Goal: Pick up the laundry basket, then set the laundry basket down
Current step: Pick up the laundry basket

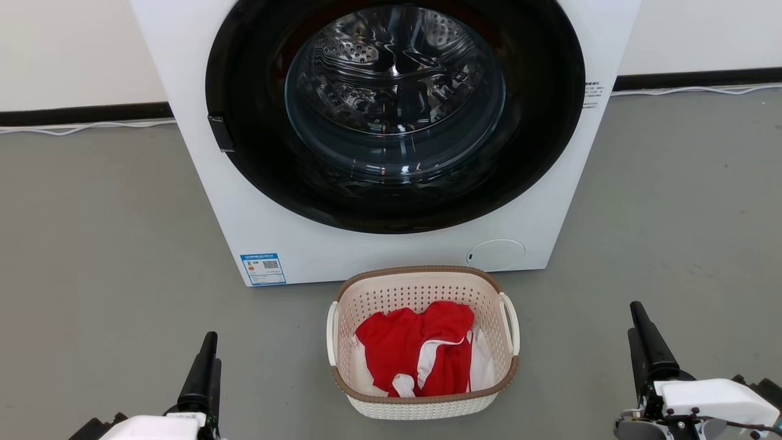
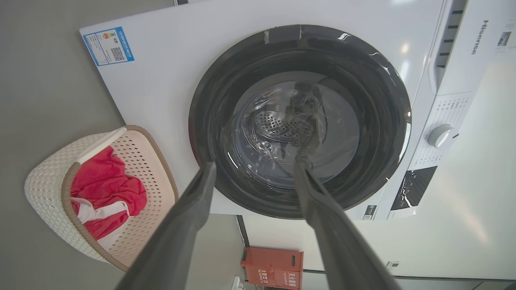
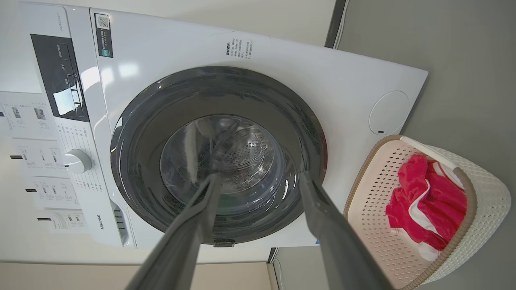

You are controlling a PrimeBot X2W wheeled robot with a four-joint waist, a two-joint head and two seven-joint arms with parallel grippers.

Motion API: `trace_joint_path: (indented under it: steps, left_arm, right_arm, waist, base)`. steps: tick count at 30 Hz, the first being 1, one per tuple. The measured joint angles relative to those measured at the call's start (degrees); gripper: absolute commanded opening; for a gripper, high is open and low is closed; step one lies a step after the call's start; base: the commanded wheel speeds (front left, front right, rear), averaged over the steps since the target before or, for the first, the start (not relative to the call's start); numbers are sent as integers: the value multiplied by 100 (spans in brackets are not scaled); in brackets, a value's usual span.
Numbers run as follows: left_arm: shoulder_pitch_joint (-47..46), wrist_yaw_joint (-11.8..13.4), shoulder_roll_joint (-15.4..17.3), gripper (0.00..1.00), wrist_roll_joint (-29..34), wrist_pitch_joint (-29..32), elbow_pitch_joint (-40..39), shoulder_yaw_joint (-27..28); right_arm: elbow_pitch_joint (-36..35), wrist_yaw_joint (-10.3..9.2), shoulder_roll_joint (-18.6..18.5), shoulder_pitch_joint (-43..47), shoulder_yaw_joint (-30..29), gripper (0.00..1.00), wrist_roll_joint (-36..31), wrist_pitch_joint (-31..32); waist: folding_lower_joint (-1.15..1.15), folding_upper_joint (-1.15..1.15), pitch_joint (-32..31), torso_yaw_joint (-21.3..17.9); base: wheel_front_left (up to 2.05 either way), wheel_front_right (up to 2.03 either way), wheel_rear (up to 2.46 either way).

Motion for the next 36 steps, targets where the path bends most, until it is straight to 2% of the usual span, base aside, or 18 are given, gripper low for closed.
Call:
trace_joint_path:
  steps: [24,36]
  left_arm:
    - [0,67,8,100,909,-380,-15,-147]
    - [-1,127,12,100,1822,-580,-21,-170]
  right_arm:
    - [-231,0,-3,1,47,100,-1773,-386]
    - [-258,1,-42,1,45,100,-3097,-576]
  waist:
    - [0,0,29,-11]
    - [-1,0,63,-18]
  base:
    - [0,0,0]
    - [0,0,0]
